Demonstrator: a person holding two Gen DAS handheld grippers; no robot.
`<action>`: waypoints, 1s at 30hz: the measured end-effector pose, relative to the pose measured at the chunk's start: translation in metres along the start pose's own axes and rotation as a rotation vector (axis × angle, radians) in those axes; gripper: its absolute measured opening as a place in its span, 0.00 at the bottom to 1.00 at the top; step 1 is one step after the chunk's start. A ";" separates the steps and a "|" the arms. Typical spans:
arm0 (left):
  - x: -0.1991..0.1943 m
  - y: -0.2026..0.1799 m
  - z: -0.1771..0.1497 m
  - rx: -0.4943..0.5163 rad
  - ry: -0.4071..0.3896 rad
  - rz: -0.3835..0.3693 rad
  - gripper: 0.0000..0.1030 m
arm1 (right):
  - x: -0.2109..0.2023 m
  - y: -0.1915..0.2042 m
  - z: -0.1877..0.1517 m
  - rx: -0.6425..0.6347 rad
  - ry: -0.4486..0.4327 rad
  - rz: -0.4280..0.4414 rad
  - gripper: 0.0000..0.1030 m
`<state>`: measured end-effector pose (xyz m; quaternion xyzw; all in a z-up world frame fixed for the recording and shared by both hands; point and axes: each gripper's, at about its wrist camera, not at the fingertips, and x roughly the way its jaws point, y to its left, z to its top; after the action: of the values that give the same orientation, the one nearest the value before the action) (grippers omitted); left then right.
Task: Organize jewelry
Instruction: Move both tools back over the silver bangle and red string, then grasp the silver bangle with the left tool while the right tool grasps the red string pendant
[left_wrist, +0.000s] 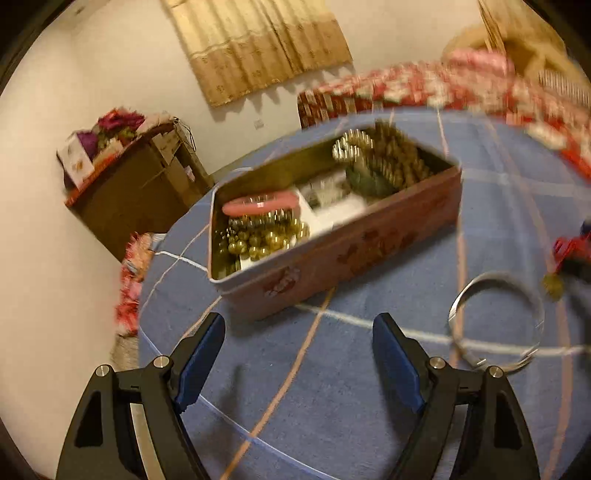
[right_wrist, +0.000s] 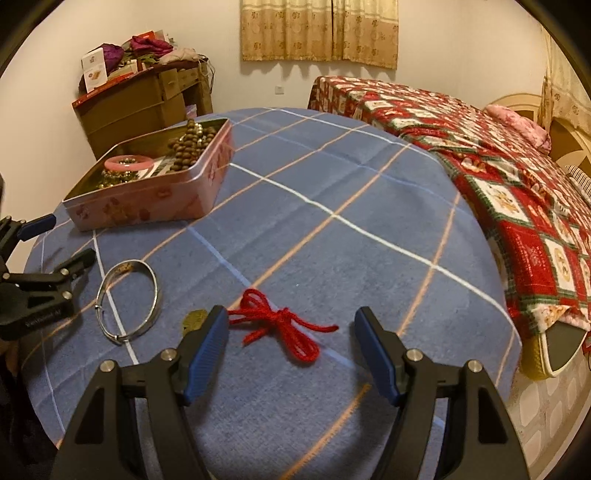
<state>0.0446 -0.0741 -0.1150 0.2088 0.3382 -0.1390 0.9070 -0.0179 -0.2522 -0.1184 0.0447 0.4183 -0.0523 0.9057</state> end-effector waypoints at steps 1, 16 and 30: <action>-0.004 -0.001 0.004 -0.006 -0.013 -0.017 0.80 | 0.000 0.001 -0.001 -0.004 -0.002 -0.002 0.71; -0.001 -0.060 0.008 0.183 0.016 -0.044 0.80 | 0.000 0.001 -0.002 -0.024 -0.010 -0.036 0.50; 0.014 -0.010 0.001 0.076 0.060 -0.132 0.33 | 0.007 0.012 0.007 -0.030 -0.003 0.032 0.34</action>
<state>0.0510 -0.0851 -0.1268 0.2246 0.3729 -0.2050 0.8766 -0.0063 -0.2416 -0.1187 0.0375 0.4168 -0.0316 0.9077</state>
